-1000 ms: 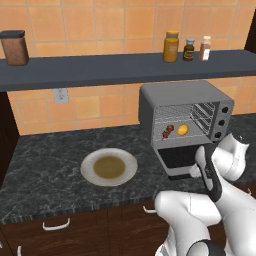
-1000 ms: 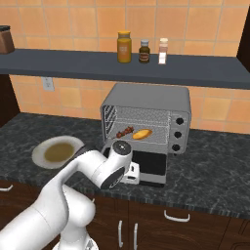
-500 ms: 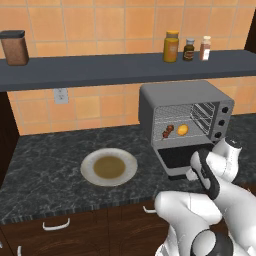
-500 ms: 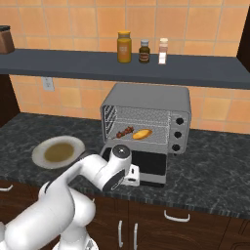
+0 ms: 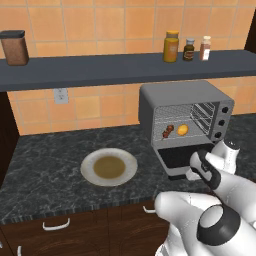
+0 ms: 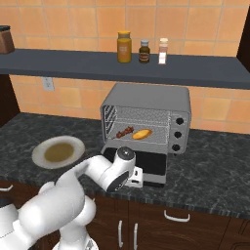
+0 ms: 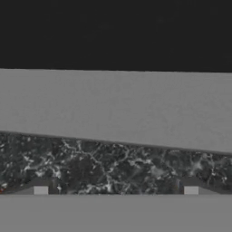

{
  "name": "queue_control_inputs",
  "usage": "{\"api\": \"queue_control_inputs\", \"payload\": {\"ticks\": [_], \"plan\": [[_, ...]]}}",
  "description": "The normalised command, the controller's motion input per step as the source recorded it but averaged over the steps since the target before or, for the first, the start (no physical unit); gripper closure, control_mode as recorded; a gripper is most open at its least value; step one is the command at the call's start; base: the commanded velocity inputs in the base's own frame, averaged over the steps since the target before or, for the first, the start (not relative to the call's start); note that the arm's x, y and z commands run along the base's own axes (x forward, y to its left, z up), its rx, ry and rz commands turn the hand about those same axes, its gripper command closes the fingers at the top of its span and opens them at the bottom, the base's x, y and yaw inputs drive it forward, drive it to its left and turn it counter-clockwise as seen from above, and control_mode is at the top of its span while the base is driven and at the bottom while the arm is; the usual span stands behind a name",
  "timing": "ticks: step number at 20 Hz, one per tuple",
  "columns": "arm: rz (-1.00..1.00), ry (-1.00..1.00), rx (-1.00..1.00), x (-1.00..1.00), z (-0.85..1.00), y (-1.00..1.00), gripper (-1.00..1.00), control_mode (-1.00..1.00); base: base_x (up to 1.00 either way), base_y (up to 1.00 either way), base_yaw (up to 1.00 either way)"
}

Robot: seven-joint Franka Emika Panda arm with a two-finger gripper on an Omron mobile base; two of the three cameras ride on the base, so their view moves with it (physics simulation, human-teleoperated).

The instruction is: Pick up the kebab skewer and baguette bread, and place them inside the toaster oven. Close the toaster oven door and start by setting the timer.

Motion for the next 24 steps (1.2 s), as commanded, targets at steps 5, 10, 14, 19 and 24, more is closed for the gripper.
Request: {"api": "queue_control_inputs", "payload": {"ticks": [5,10,14,19,24], "plan": [[-0.07,-0.06,0.0,0.01,-0.4,0.0,-1.0,-1.0,0.0,0.0,0.0],[-0.05,-0.17,0.0,0.26,-0.15,0.0,-1.0,-1.0,0.0,0.0,0.0],[-0.06,-0.17,-0.02,0.41,-0.08,0.02,-1.0,-1.0,0.0,0.0,0.0],[-0.06,-0.15,-0.01,0.26,-0.13,0.1,-1.0,-1.0,0.0,0.0,0.0],[-0.03,-0.15,-0.03,0.27,0.0,0.22,-1.0,-1.0,0.0,0.0,0.0]]}}
